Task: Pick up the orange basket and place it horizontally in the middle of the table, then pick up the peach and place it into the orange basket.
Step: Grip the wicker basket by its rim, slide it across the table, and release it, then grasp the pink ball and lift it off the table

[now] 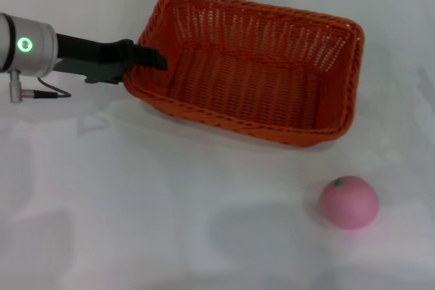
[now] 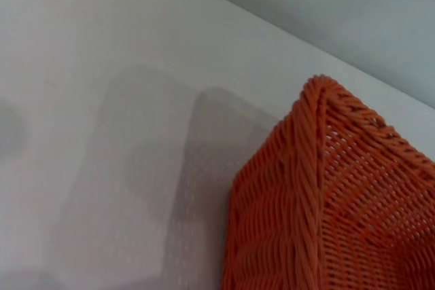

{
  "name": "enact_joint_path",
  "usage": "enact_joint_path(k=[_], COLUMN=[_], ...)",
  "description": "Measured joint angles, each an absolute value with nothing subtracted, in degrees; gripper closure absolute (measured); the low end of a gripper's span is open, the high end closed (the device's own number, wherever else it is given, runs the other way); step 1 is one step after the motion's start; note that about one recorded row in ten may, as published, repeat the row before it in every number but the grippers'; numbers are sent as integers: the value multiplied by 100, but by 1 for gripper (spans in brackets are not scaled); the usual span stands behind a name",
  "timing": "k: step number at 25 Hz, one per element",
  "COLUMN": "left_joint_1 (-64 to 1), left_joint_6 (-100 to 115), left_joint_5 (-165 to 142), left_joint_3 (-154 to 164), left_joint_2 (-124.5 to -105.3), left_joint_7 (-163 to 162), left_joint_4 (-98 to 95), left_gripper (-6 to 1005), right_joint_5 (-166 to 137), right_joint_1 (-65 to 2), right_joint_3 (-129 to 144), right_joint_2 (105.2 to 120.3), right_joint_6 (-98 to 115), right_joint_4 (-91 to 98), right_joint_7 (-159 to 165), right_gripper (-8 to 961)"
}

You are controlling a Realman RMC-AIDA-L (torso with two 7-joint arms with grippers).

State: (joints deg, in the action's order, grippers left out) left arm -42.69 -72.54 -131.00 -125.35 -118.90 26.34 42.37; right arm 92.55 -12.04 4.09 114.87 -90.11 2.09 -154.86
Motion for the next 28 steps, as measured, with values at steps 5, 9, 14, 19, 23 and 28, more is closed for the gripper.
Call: enact_joint_path(k=[5,9,14,19,23,28], left_joint_1=[-4225,-4070,-3710,-3184,-2755,-2073], left_joint_6=[-7282,-7290,-7313,-7189,-7144,-7088], left_joint_5=[-13015,-12741,-12513,-12342,-11577,-9999], left_joint_3=[-12444,-12495,-12498,-12707,-13096,-13175], left_joint_2=[-11887,-11845,-11800,-11841,-11874,-11883], left_joint_7=[2746,3165,3723,4478,5448,7299], left_joint_4=[4269,4307,4737,5388,5458,5226], left_gripper=[302,302,301,302,302,301], right_joint_5=[9255,9262,9269,9246,9002,8357], right_joint_1=[-1195,-1173,-1146,-1055,-929,-700], right_joint_3=[413,399,397,428,443,446], right_joint_2=[11487,11487,11480,11476,11451,11292], right_joint_6=[-9013,-9012,-9070,-9149,-9100,-9355], right_joint_4=[211,213,372,868,1562,2563], right_joint_7=[-15486,-15482,-15404,-14915,-14288,-13192], right_gripper=[156,157,159,160,161,163])
